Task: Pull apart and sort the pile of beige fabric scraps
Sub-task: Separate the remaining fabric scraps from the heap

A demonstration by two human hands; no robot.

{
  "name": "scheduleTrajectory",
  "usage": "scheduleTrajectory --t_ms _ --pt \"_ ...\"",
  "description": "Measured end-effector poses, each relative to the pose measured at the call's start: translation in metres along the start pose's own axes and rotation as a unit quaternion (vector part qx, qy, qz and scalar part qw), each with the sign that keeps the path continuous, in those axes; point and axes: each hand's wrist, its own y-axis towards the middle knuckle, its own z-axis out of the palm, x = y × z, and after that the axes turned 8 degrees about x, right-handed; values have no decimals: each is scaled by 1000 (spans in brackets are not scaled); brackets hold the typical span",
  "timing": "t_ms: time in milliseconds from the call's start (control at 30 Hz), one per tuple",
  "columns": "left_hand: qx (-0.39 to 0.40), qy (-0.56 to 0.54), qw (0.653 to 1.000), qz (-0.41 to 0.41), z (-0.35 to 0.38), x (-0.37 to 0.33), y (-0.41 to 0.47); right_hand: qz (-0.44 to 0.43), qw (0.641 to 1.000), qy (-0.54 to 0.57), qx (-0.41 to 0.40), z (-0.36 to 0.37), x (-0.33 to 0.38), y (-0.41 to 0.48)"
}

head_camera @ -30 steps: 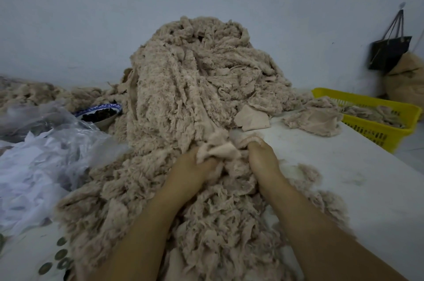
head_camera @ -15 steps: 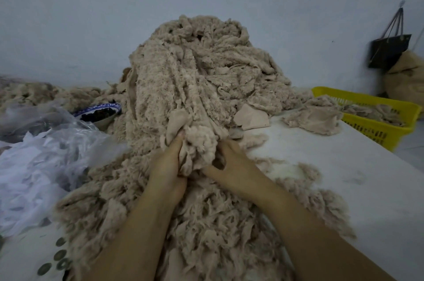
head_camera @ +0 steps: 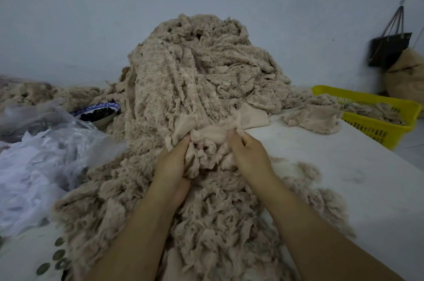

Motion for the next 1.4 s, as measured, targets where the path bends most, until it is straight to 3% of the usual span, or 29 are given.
scheduleTrajectory --t_ms 133,267,600,900,1000,1067,1167,1267,1333,1400 --pt "37 -40 998 -17 2 -1 -2 63 995 81 3 -1 1 3" --pt "17 -29 999 -30 1 -3 -1 63 990 121 31 0 1 2" --pt "121 112 985 -53 3 2 -7 51 996 70 25 5 -2 1" --pt "169 4 982 -87 3 -2 -13 63 997 39 -27 9 -3 4" --pt "212 -70 972 -73 -2 -10 -13 99 988 73 -90 -8 -2 8" --pt "193 -116 973 -52 -6 -14 -8 110 983 76 -126 -23 -4 10" --pt "120 -118 985 -40 -8 -9 -1 60 995 -15 -84 -20 -7 9" --pt "81 -88 992 -30 -7 -5 3 31 980 -194 12 -1 -8 5" --pt "68 -90 993 -23 -5 -5 3 9 969 -245 9 1 -8 4" --pt "65 -101 993 -19 -5 -6 3 -37 976 -211 -31 -1 0 -2"
